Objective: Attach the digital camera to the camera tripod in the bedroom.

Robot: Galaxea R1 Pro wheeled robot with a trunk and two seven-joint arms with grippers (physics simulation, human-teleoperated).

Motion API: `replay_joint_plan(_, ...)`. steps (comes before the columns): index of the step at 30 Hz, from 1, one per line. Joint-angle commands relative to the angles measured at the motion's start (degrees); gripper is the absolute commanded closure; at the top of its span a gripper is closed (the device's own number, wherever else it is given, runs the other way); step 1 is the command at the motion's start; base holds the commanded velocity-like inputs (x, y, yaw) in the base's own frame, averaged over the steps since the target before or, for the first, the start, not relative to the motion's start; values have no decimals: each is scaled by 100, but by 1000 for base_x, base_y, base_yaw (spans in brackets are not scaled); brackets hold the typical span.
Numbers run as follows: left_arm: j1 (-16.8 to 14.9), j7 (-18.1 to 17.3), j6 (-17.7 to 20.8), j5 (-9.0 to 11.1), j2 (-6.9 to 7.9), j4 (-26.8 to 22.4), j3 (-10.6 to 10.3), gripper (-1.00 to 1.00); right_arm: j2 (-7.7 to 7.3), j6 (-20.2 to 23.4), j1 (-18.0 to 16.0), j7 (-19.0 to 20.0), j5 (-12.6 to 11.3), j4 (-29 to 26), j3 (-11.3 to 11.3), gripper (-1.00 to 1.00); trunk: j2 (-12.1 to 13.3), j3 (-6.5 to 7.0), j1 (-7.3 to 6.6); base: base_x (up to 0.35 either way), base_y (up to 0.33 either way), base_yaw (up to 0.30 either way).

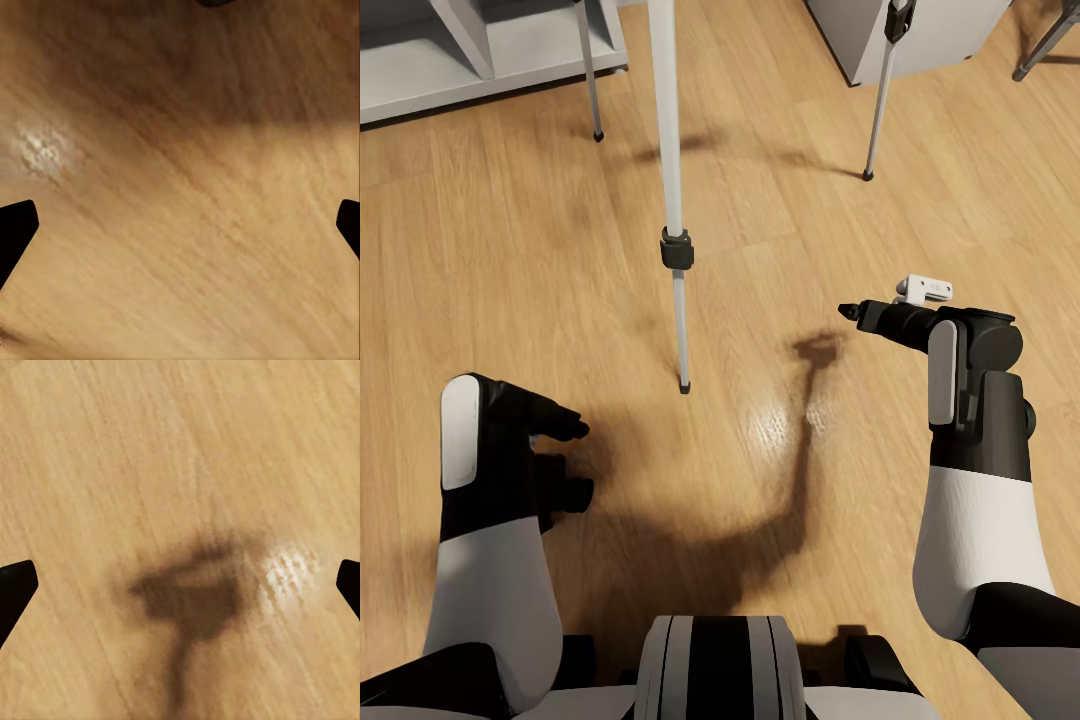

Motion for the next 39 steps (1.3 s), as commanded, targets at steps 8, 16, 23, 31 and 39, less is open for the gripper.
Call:
replay_joint_plan(8,38,-64,-10,18,-3,149,121,-100,5,25,-4,7,-23,-4,-14,-100,-1,-3,-1,0,0,0)
replay_joint_plan(16,55,-101,-59,-7,0,227,241,-100,5,25,-4,7,-24,-4,-14,-100,-1,-3,-1,0,0,0)
replay_joint_plan(23,66,-116,-140,-43,9,285,286,-100,5,25,-4,7,-22,-4,-14,-100,-1,-3,-1,0,0,0)
replay_joint_plan(31,59,-140,-201,-351,4,371,425,-100,5,25,-4,7,-24,-4,-14,-100,-1,-3,-1,0,0,0)
replay_joint_plan(39,31,-155,-293,-538,5,508,490,-100,5,25,-4,7,-24,-4,-14,-100,-1,-3,-1,0,0,0)
